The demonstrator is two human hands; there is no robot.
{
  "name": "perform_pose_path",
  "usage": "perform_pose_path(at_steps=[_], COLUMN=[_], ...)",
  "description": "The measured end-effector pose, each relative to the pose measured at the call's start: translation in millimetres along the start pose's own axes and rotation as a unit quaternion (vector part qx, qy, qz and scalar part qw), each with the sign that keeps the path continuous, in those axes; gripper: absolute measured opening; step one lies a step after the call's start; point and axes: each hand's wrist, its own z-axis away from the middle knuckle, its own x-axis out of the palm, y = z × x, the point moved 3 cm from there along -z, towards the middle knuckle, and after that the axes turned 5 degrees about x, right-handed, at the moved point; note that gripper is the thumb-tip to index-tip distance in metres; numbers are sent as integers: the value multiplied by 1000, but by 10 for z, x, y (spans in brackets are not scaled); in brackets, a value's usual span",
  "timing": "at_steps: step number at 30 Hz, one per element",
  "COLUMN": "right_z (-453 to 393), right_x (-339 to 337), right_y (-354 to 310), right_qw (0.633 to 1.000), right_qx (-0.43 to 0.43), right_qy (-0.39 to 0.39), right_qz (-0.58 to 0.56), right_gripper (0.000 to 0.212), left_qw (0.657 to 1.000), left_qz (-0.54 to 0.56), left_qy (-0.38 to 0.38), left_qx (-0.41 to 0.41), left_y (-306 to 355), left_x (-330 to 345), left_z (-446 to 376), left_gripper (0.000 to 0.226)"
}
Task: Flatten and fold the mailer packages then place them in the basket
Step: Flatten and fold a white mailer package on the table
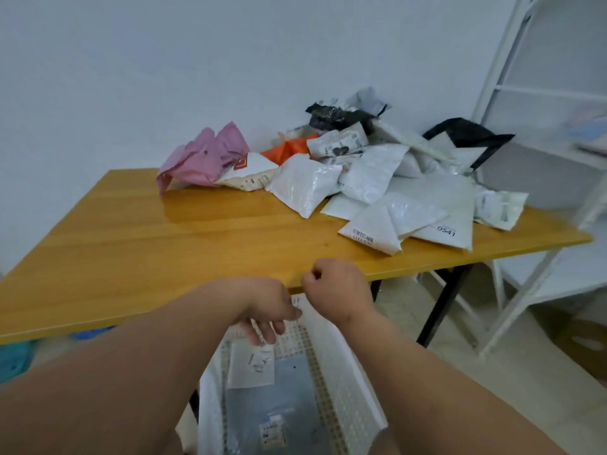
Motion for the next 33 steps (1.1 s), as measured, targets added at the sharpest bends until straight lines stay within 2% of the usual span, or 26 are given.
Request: perform_pose_path(at_steps=[3, 6, 9, 11, 14, 18, 21, 24, 26, 29, 31, 33], right_z=[-106, -251, -383, -473, -586, -659, -711, -682, -589, -433, -353, -320], right_x=[-362, -541, -557, -511, -444, -396, -378, -307, -197, -1, 102, 153], right_y=[52, 232, 431, 564, 714, 709, 532, 188, -79, -352, -463, -519], right_qw=[994, 984, 981, 976, 973, 975, 986, 993, 989, 983, 982, 982], right_qx=[-11, 36, 91, 117, 121, 70, 44, -26, -96, -154, -174, -172], right_qy=[110, 154, 118, 85, 74, 100, 96, 107, 114, 99, 68, 45], right_qz=[17, 77, 122, 160, 182, 186, 131, 44, 11, -18, -30, -55], right_gripper=[15, 36, 62, 74, 77, 58, 46, 45, 42, 38, 35, 32], left_qw=[990, 957, 938, 934, 931, 930, 928, 917, 893, 825, 791, 772], left_qz=[40, 53, 33, 34, 35, 58, 86, 200, 331, 483, 515, 523], left_qy=[113, 259, 320, 333, 345, 346, 345, 331, 295, 288, 327, 358], left_qx=[69, 116, 130, 124, 115, 109, 111, 104, 80, 47, 41, 44], left_y=[246, 335, 320, 264, 176, 107, 71, 59, 62, -24, -159, -303], left_x=[-183, -363, -420, -425, -452, -512, -535, -541, -544, -623, -696, -758], left_z=[-16, -97, -178, -252, -375, -486, -528, -518, -478, -397, -346, -307], left_gripper=[25, 20, 14, 13, 15, 15, 14, 30, 46, 58, 46, 28])
